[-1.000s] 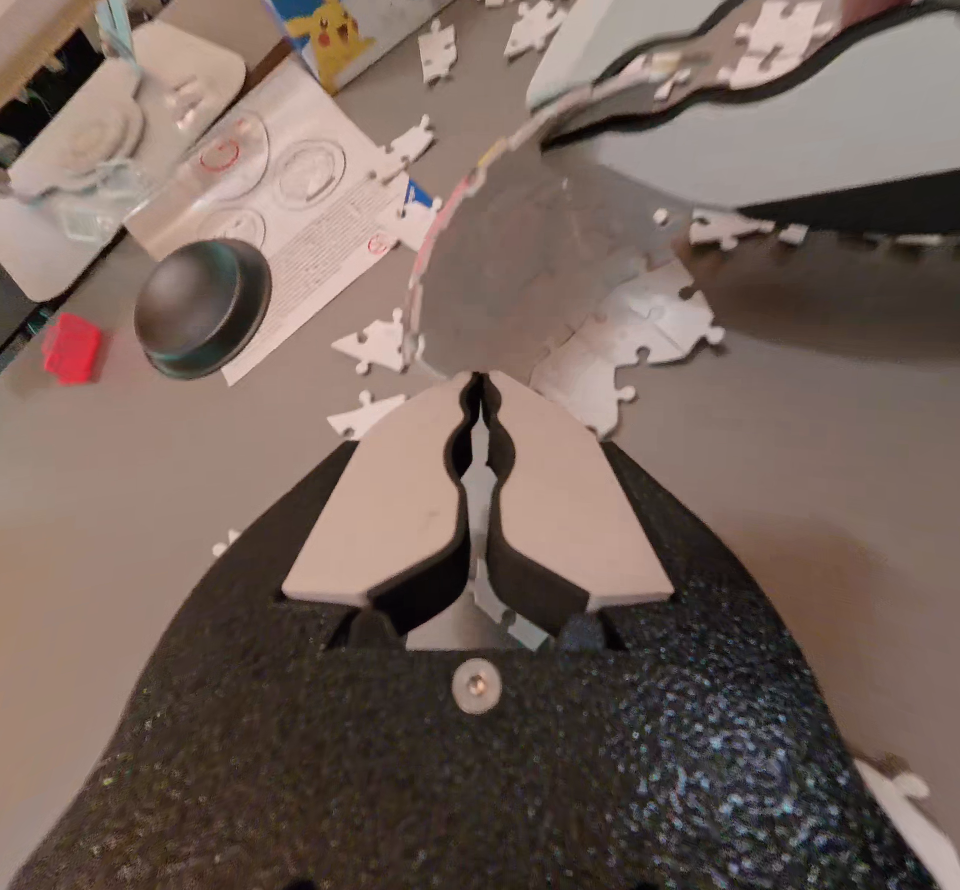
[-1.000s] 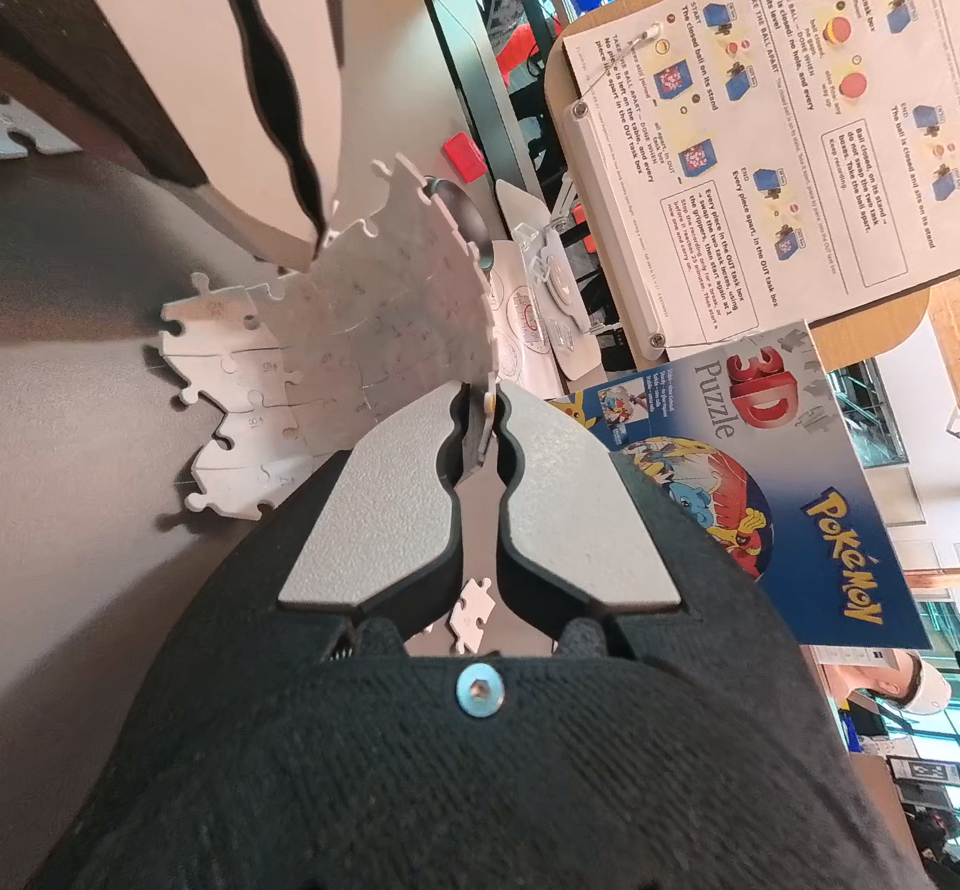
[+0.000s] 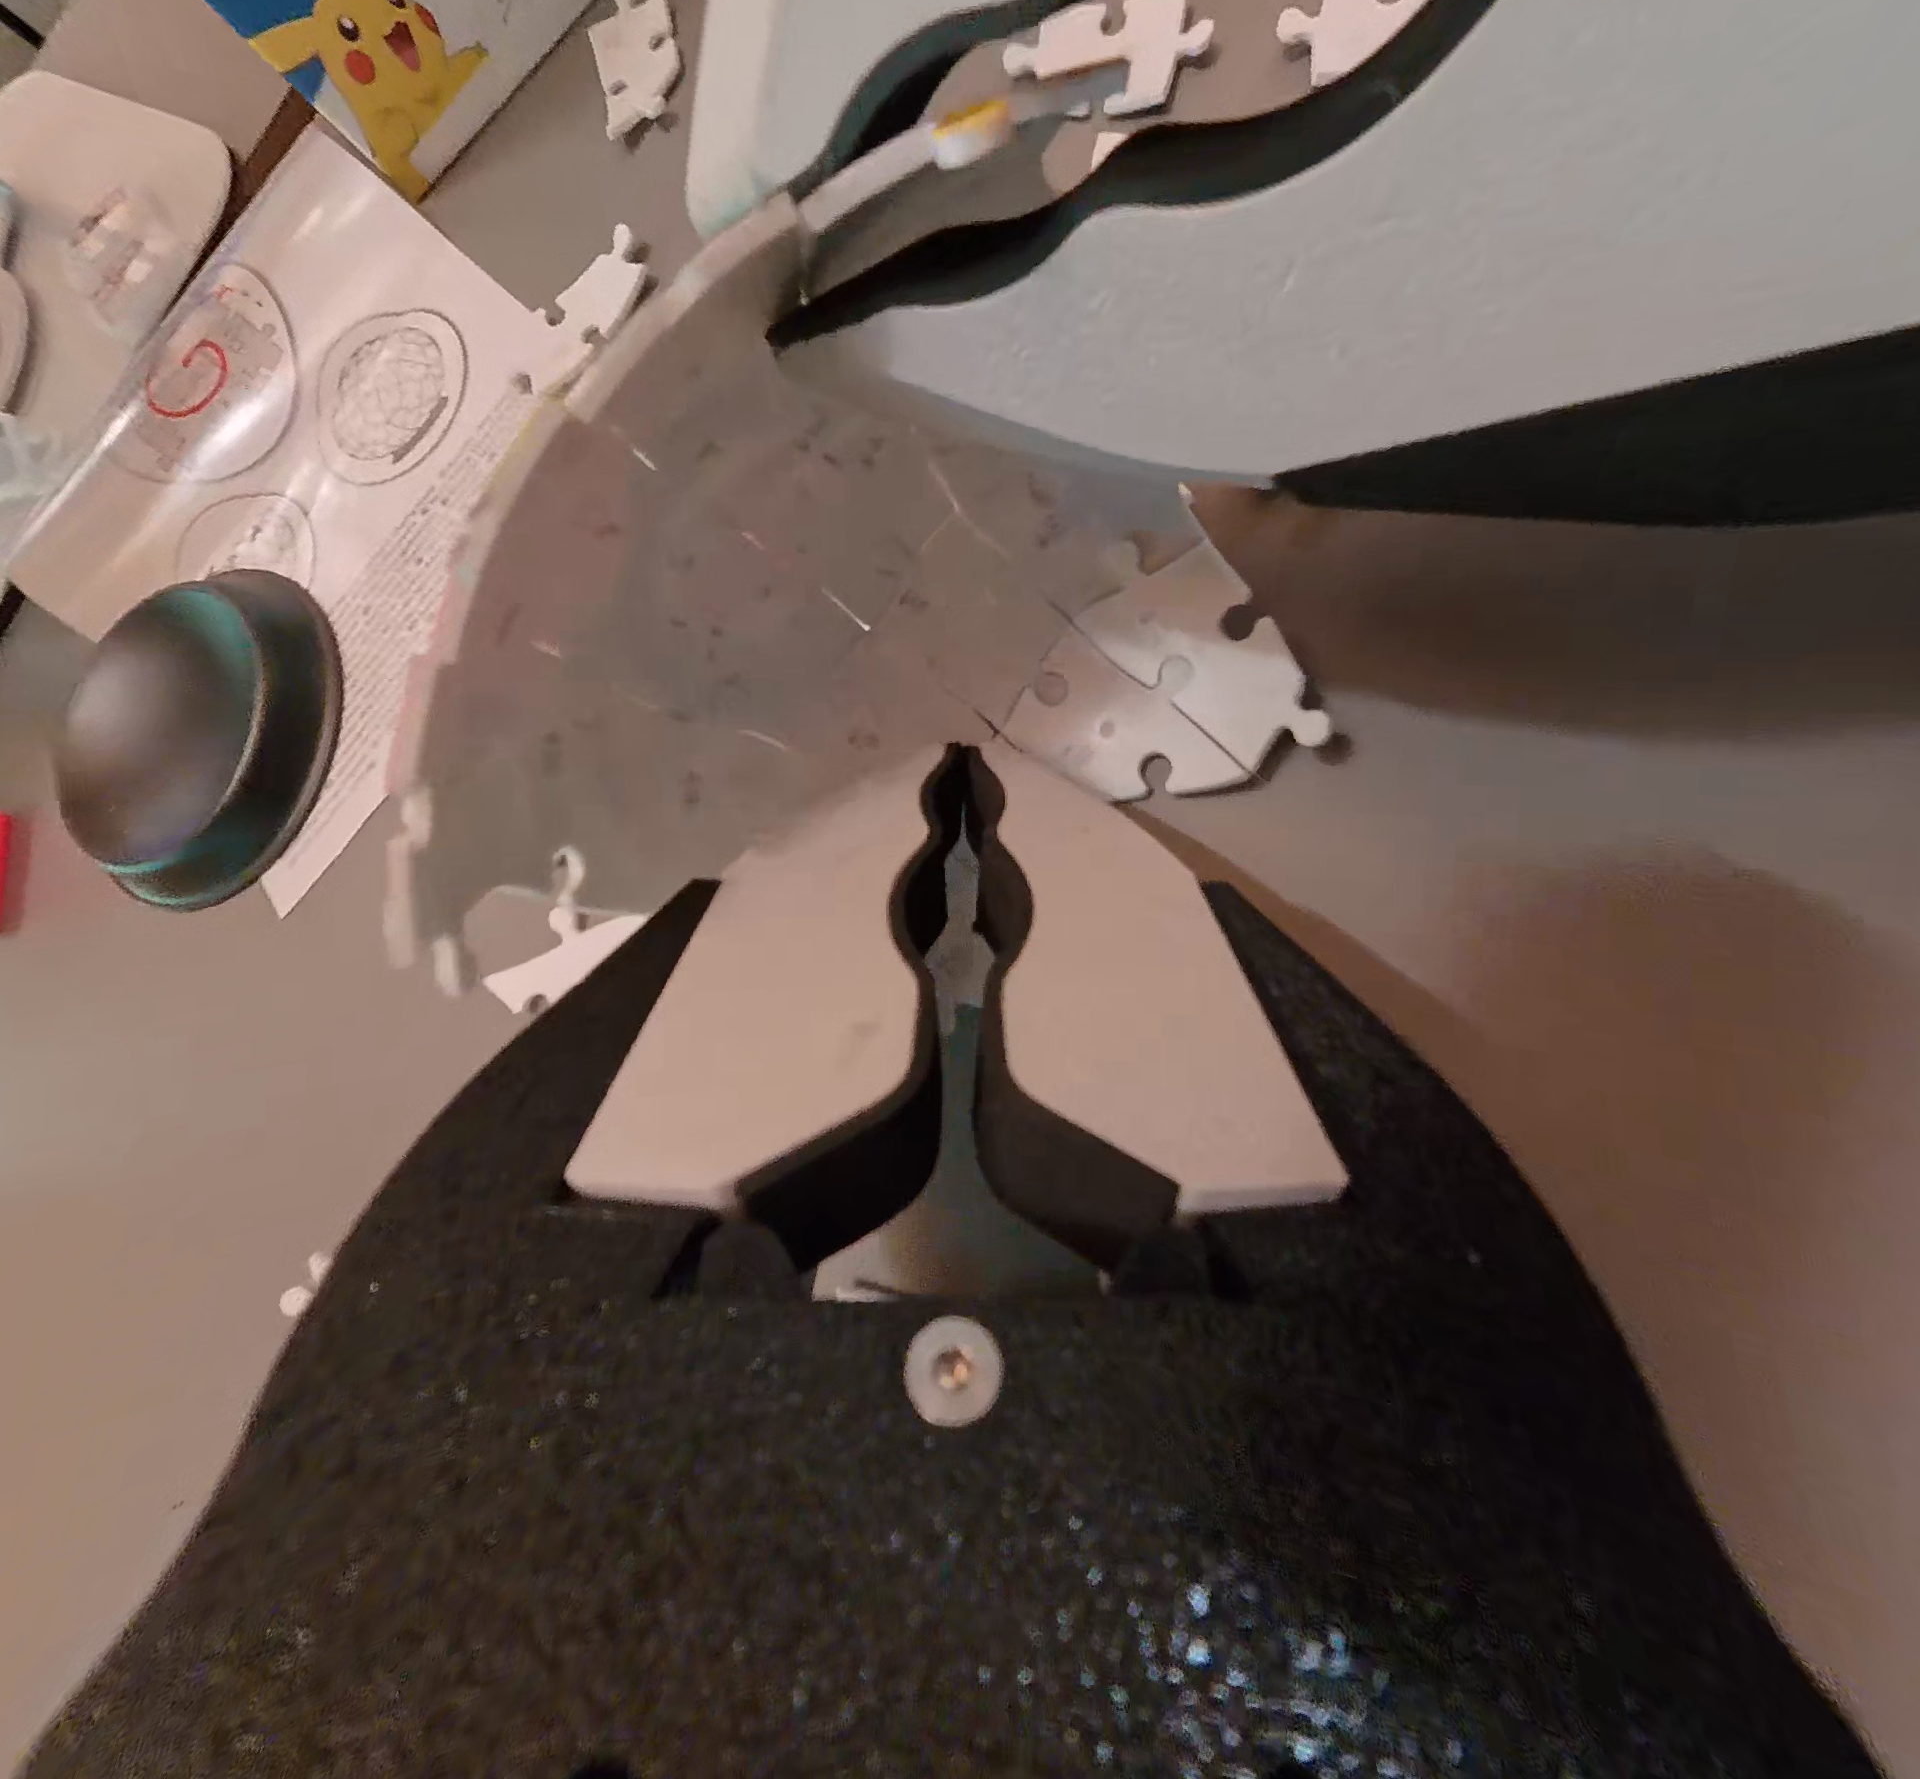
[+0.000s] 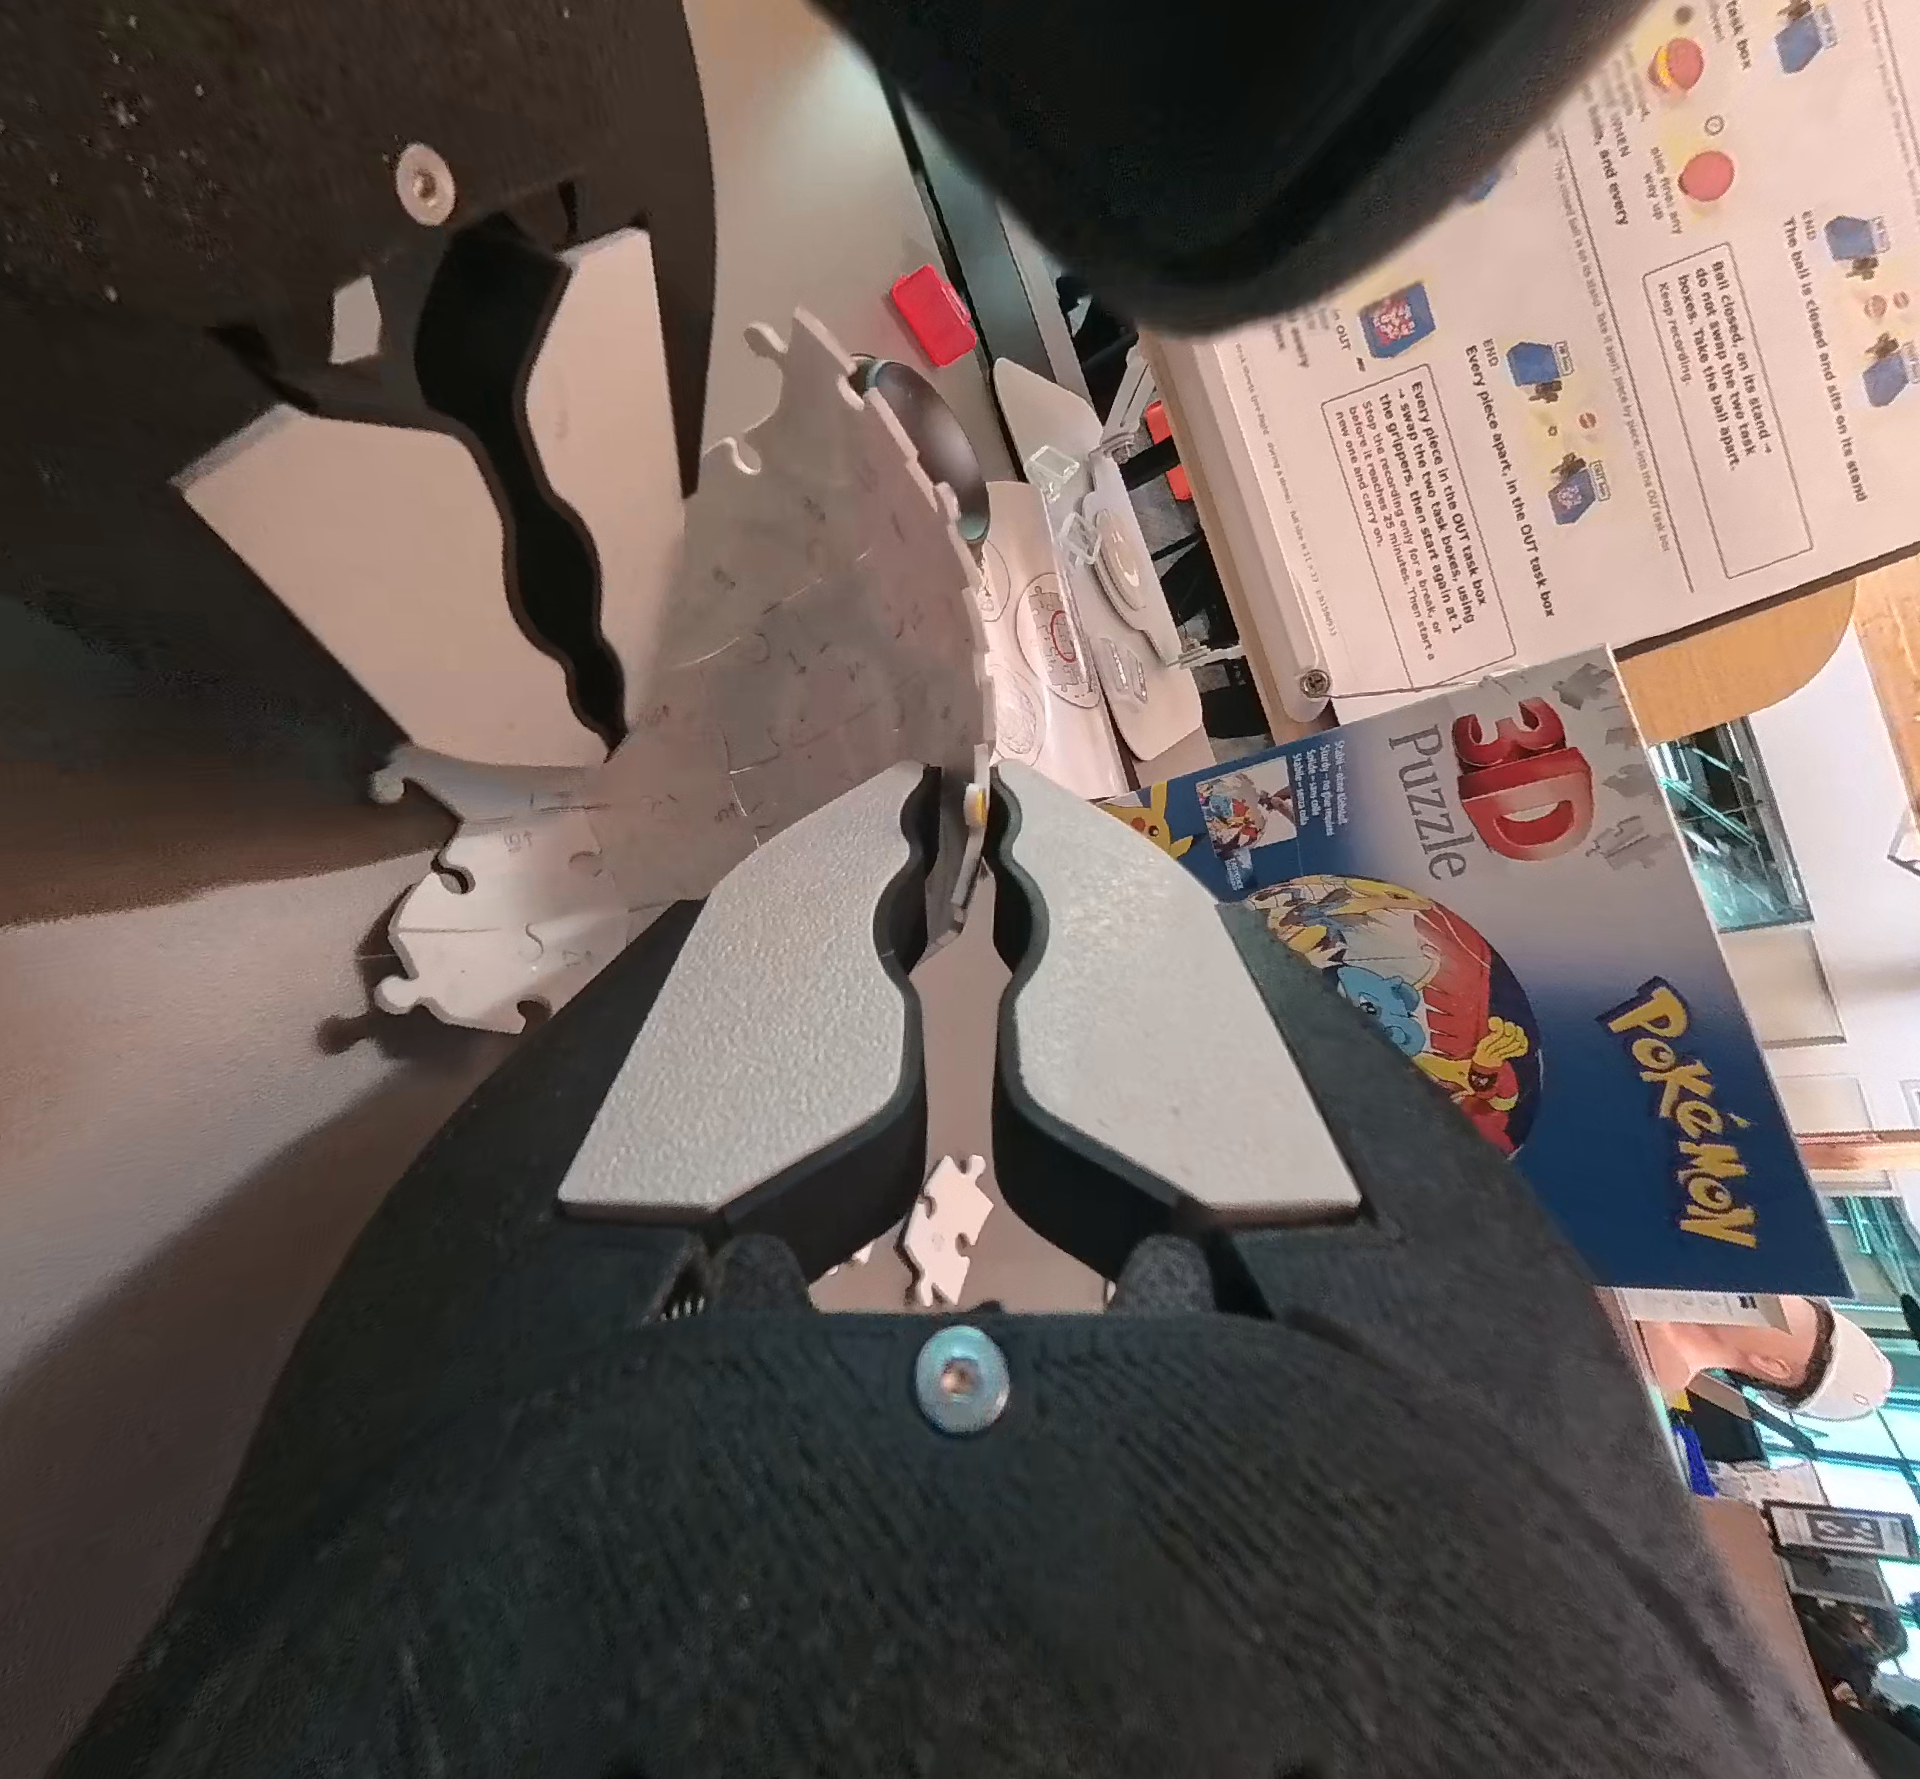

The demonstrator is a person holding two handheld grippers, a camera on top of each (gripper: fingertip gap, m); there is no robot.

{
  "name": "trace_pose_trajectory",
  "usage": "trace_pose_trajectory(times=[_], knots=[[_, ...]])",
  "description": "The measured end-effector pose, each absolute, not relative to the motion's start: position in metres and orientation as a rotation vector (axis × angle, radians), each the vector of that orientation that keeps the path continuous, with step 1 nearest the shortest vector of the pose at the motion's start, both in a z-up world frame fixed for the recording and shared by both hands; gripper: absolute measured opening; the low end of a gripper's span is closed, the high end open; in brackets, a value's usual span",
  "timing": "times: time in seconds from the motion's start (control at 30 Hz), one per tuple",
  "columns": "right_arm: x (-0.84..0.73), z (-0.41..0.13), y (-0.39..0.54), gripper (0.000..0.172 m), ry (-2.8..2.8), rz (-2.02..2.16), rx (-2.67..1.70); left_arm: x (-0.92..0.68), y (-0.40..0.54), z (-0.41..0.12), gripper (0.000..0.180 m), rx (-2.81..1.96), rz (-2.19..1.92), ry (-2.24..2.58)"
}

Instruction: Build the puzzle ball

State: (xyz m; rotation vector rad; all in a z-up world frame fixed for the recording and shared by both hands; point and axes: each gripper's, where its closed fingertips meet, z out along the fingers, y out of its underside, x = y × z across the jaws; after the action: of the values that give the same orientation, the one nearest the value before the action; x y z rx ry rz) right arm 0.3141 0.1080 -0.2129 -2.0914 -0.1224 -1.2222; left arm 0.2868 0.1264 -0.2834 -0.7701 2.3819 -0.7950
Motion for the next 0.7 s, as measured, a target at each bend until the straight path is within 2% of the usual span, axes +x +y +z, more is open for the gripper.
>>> trace_pose_trajectory(times=[0.43, 0.6, 0.7], knots=[[0.318, -0.214, 0.107, 0.008, -0.102, -1.219, -2.097, 0.284, 0.126, -0.286, 0.000, -0.809, -0.815, 2.409], [0.323, -0.217, 0.102, 0.009, -0.071, -1.160, -2.107, 0.289, 0.142, -0.241, 0.000, -0.728, -0.967, 2.197], [0.328, -0.221, 0.100, 0.008, -0.022, -1.022, -2.105, 0.285, 0.159, -0.234, 0.007, -0.677, -0.982, 2.201]])
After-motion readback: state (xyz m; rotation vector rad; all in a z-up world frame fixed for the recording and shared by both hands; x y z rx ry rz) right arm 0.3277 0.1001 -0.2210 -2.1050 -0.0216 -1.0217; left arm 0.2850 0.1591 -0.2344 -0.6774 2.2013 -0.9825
